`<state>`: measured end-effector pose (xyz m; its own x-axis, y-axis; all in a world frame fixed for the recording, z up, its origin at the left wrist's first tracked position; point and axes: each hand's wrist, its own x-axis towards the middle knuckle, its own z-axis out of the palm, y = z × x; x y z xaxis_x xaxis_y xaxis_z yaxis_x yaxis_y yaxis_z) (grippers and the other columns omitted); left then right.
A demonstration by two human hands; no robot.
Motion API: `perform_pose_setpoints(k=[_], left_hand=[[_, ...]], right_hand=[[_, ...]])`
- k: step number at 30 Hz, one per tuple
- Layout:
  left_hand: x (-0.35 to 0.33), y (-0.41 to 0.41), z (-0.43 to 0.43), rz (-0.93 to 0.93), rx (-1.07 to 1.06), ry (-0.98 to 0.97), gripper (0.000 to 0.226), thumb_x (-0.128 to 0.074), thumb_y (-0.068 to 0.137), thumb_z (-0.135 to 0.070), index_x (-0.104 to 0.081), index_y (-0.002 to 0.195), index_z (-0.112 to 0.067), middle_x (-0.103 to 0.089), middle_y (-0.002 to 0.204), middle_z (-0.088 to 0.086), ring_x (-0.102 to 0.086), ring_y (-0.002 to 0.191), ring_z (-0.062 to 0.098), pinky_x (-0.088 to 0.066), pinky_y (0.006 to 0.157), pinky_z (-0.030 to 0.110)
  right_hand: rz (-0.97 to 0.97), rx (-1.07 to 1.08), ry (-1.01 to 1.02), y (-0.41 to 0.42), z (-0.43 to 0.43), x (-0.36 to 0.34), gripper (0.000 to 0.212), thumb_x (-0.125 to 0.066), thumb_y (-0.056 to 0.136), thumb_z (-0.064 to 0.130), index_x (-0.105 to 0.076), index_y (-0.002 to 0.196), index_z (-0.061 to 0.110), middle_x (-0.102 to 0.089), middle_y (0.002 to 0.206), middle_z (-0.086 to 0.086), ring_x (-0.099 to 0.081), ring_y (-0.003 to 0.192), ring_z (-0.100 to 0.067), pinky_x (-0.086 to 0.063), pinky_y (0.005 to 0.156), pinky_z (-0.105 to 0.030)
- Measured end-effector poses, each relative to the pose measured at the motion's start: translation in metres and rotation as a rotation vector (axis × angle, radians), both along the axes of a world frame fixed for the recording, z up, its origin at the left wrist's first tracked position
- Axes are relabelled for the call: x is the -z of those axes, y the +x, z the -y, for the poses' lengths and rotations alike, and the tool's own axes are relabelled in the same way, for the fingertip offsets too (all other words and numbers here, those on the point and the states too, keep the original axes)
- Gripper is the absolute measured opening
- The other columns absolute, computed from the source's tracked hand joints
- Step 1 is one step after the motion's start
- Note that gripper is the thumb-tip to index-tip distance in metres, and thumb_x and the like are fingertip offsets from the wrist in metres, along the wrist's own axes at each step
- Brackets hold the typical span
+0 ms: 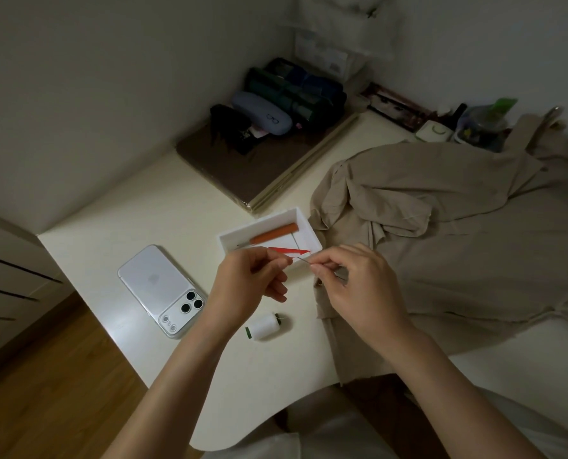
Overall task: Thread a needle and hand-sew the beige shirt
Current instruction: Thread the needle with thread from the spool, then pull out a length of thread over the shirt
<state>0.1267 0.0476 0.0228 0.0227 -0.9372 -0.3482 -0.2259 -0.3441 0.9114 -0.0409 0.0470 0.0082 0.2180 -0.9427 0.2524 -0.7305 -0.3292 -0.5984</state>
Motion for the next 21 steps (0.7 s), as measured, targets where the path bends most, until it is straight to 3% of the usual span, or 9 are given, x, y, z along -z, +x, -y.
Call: perform_pose_setpoints(k=[6, 13, 21], left_hand=[[0.002, 0.007, 0.001, 0.046, 0.027, 0.001, 0.014, -0.056, 0.093, -0.005, -0.068, 0.087, -0.002, -0.061, 0.068, 0.011, -0.061, 0.05, 0.011, -0.053, 0.052, 0.019], [0.005, 0.011, 0.001, 0.077, -0.004, -0.016, 0.015, -0.056, 0.093, -0.005, -0.069, 0.086, -0.005, -0.061, 0.065, 0.008, -0.059, 0.047, 0.01, -0.051, 0.05, 0.017], [0.001, 0.016, 0.007, 0.054, -0.101, -0.107, 0.022, -0.055, 0.094, -0.004, -0.071, 0.082, -0.013, -0.061, 0.064, 0.008, -0.058, 0.048, 0.012, -0.052, 0.053, 0.019]], right_hand=[[0.014, 0.03, 0.007, -0.007, 0.001, -0.001, 0.006, -0.071, 0.082, 0.015, -0.071, 0.087, 0.017, -0.068, 0.08, 0.009, -0.058, 0.077, -0.01, -0.045, 0.071, -0.025], [0.014, 0.06, -0.03, -0.012, 0.002, -0.005, 0.007, -0.072, 0.081, 0.01, -0.07, 0.083, 0.016, -0.061, 0.076, 0.013, -0.054, 0.073, -0.007, -0.036, 0.068, -0.013], [-0.035, 0.083, -0.029, -0.024, 0.0, -0.006, 0.009, -0.071, 0.081, 0.011, -0.069, 0.082, 0.019, -0.056, 0.075, 0.018, -0.052, 0.072, -0.005, -0.034, 0.066, -0.011]])
